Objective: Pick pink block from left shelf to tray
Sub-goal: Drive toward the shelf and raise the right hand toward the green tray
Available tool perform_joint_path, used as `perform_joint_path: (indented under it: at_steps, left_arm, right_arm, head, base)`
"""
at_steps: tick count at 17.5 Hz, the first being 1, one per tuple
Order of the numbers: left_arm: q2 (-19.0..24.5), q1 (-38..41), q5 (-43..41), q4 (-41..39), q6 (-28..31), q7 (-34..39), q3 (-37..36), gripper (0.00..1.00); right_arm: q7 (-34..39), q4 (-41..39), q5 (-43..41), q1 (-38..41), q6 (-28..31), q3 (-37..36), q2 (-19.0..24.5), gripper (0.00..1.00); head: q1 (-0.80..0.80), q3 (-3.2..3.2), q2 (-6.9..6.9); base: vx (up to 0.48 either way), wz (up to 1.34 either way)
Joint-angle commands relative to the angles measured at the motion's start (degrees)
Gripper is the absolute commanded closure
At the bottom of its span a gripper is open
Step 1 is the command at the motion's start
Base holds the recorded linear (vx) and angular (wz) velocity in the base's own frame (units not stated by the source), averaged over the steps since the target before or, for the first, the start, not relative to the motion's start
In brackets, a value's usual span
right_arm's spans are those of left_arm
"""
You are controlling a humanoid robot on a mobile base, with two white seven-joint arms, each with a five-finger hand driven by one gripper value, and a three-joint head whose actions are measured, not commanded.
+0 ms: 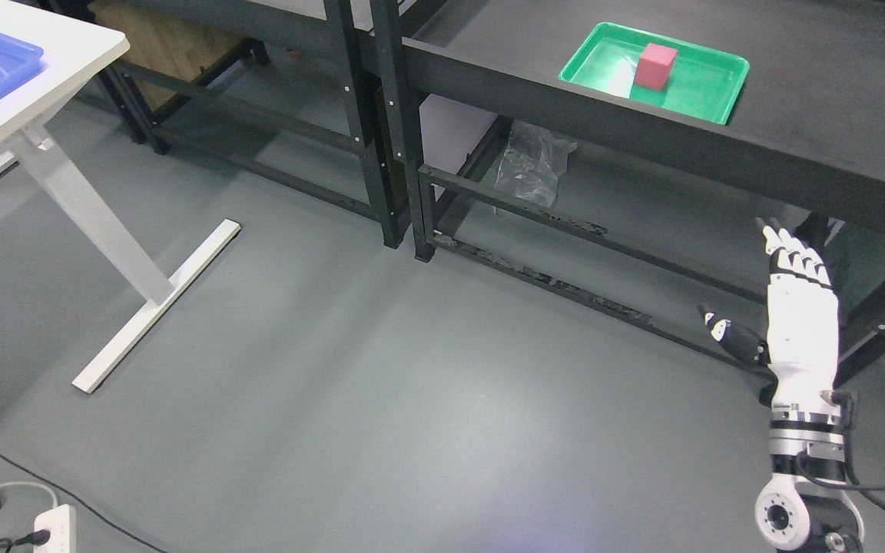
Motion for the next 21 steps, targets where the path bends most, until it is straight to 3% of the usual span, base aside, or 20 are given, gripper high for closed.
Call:
perform_joint_path:
  at_steps: [1,15,21]
  left_arm:
    - [1.0,0.5,-0.1,0.0,0.0,0.0,0.0,0.0]
    - [1.0,0.5,-0.1,0.0,0.0,0.0,0.0,0.0]
    - [1.0,0.5,-0.1,0.0,0.0,0.0,0.0,0.0]
  right_arm:
    - [0.0,0.1,0.8,-0.4,0.1,-0.6,0.3,0.04]
    - [0.1,0.1,-0.8,-0.5,1.4,-0.6,0.4,0.04]
    - [6.5,0.3,-0.8,-2.1,1.5,-0.6,0.4,0.04]
  head:
    - [0.0,0.0,0.0]
    - [0.0,0.0,0.0]
    - [0.0,0.0,0.0]
  base:
    - [0.309,-0.13]
    - [0.297,-0.03]
    - [0.283,0.03]
